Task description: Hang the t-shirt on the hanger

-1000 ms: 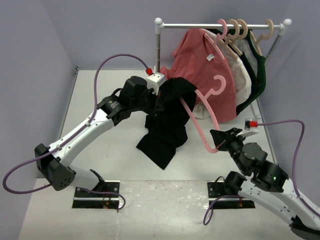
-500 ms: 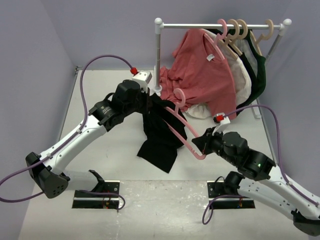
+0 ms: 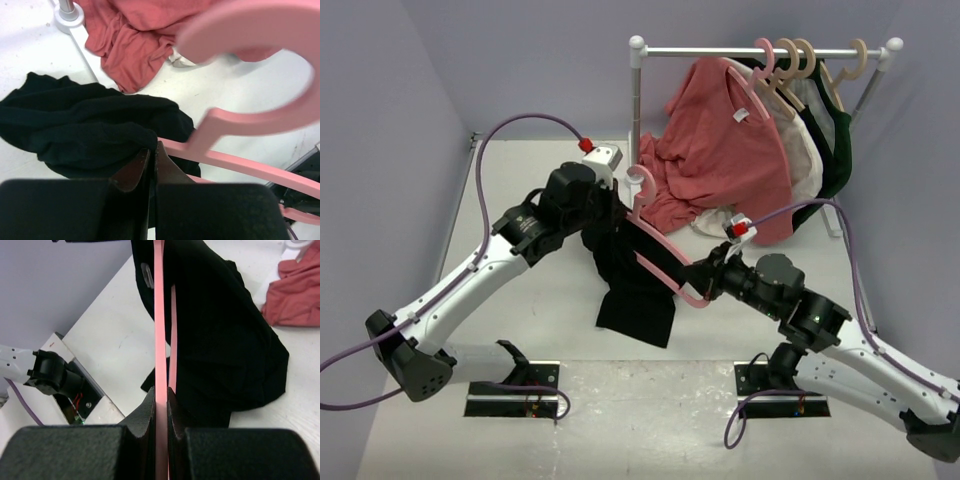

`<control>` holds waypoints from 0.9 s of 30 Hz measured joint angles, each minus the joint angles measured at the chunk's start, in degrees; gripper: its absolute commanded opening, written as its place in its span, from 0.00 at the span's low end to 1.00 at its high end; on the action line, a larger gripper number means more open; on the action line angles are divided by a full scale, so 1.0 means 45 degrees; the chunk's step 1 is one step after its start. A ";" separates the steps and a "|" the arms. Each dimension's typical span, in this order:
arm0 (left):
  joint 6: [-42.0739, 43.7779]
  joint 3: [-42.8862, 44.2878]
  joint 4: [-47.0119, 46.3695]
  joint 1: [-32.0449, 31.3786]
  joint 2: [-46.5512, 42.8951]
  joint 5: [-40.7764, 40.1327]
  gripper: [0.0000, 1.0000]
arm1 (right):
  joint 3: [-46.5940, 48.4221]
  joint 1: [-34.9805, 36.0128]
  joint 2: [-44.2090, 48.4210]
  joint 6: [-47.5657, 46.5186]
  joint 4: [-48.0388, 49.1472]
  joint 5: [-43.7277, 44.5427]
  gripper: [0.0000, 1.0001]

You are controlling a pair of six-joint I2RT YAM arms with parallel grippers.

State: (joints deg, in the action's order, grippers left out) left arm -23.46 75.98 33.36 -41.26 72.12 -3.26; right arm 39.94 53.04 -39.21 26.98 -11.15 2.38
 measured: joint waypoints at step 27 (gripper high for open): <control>0.1026 0.1889 0.2637 0.0054 -0.1485 0.0100 0.00 | -0.0223 0.0309 -0.4163 0.0780 0.7133 0.3208 0.00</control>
State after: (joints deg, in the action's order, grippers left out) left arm -18.84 84.48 45.23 -41.01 65.43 -2.81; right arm 38.94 54.43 -57.94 30.49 20.95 16.82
